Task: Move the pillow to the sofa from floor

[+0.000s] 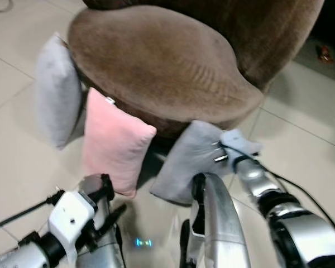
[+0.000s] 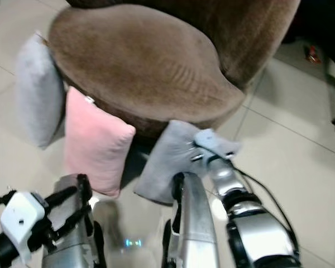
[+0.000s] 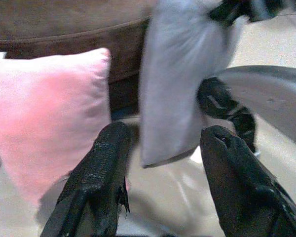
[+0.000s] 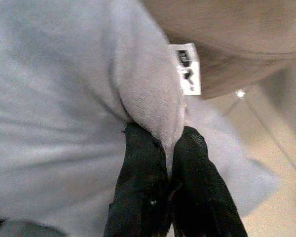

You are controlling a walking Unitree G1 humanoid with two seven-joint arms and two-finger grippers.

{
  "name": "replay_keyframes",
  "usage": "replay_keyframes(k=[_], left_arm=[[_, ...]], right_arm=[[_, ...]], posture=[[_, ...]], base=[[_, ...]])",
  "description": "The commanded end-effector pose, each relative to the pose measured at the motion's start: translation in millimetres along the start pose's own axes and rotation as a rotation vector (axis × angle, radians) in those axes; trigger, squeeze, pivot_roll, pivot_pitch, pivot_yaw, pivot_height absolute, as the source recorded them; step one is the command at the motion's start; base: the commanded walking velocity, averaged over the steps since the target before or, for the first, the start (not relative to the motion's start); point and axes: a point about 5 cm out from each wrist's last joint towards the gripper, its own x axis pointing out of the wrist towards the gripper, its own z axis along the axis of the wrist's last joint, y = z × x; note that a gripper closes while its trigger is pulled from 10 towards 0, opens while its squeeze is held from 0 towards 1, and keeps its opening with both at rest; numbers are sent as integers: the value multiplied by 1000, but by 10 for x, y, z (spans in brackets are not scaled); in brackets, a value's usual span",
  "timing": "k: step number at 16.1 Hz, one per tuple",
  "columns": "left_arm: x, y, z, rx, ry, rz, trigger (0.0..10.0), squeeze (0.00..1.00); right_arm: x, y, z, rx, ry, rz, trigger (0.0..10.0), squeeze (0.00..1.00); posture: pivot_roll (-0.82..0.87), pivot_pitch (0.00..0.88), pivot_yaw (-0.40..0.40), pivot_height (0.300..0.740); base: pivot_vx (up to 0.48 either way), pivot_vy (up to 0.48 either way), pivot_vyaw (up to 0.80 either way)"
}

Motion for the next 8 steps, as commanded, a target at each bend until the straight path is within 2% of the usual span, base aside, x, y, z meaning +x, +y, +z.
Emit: replay_keyframes(k=[1,8], left_arm=[[-2,-5,-42,7,12,-14,10000,0],[192,146,-198,31,-22,-39,10000,0]], right_arm=[[-33,-288,-113,45,35,-120,0,0],[-179,-909,-309,61,77,-308,0,0]], posture=[[139,126,-120,486],[97,49,-52,486]], base=[[0,0,0],[0,0,0]])
